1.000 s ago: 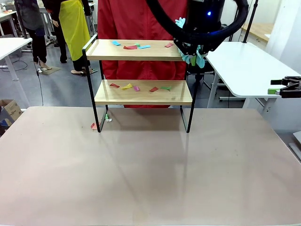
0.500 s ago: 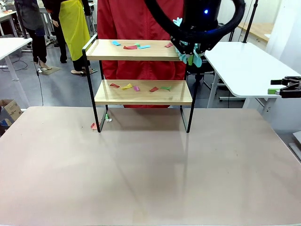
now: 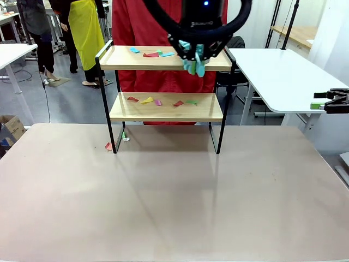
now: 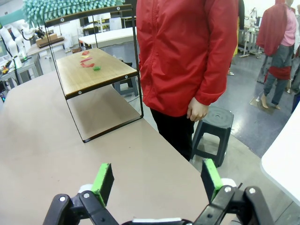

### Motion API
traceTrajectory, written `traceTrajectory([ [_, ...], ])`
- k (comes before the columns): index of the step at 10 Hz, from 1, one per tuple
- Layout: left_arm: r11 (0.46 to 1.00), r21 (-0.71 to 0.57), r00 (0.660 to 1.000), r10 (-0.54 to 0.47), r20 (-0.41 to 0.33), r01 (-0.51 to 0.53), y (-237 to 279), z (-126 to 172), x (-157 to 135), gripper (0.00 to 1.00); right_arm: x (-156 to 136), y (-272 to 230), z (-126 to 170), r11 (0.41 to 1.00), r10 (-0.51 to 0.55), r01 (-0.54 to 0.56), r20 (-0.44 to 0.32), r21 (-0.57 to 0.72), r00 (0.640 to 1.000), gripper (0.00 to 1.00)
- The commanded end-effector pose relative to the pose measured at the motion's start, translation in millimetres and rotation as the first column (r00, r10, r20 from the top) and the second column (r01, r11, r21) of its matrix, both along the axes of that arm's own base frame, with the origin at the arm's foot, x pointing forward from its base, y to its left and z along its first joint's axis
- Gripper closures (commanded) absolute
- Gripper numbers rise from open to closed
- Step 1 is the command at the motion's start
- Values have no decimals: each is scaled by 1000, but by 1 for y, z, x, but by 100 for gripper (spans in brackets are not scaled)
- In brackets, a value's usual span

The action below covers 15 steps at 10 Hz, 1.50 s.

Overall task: Clean the shelf.
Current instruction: Clean the specific section of the Shelf indicated by the human with the Duster.

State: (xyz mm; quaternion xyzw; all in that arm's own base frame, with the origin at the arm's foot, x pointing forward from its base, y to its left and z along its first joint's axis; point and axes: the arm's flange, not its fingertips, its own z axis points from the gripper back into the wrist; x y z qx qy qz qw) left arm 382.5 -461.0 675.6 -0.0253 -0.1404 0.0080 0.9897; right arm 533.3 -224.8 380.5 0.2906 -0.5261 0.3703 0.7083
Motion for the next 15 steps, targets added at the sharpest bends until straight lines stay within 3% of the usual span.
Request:
traceTrajectory([
  [1,999,46,999,12,-52,-9,32,-8,-6,87,-1,2,2,1000,2,-2,3,2,1000,0],
  [7,991,95,991,105,-77,-98,112,-14,-17,87,-1,2,2,1000,2,-2,3,2,1000,0],
  [10,962,216,979,187,-80,-166,136,-15,-21,87,-1,2,2,1000,2,-2,3,2,1000,0],
  [13,914,305,960,280,-1,-267,148,-11,-35,87,-1,2,2,1000,2,-2,3,2,1000,0],
  [15,874,337,936,338,95,-350,154,2,-47,87,-1,2,2,1000,2,-2,3,2,1000,0],
])
